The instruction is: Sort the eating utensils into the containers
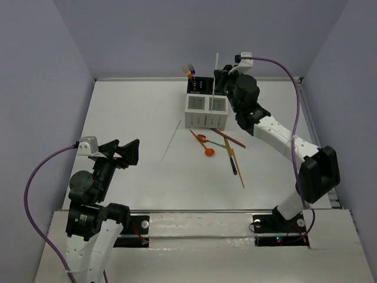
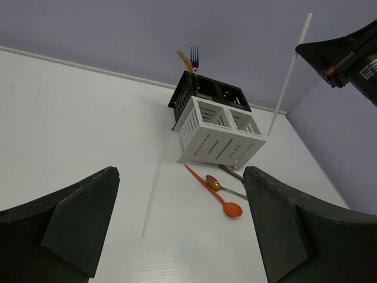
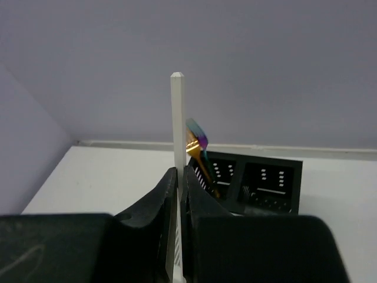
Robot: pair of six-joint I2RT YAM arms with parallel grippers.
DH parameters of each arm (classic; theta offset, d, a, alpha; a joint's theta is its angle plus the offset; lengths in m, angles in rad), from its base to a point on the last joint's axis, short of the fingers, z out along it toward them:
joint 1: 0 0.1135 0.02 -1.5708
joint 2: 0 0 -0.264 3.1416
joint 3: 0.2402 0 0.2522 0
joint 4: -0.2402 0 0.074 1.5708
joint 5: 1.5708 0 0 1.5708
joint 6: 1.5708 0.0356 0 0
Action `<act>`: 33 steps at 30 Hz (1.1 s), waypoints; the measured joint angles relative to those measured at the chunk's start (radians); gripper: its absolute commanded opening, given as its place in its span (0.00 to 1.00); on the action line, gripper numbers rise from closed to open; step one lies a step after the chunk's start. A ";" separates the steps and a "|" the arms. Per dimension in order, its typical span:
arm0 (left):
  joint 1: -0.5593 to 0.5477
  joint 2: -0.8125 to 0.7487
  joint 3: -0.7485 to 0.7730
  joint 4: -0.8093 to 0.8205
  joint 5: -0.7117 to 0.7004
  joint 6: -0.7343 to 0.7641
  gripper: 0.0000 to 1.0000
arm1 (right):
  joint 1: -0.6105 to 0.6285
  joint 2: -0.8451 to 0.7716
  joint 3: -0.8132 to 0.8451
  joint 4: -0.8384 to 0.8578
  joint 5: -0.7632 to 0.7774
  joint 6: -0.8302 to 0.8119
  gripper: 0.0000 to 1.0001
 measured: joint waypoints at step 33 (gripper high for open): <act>0.027 0.076 0.000 0.001 0.005 0.001 0.99 | -0.252 0.723 0.626 0.230 0.029 -0.190 0.07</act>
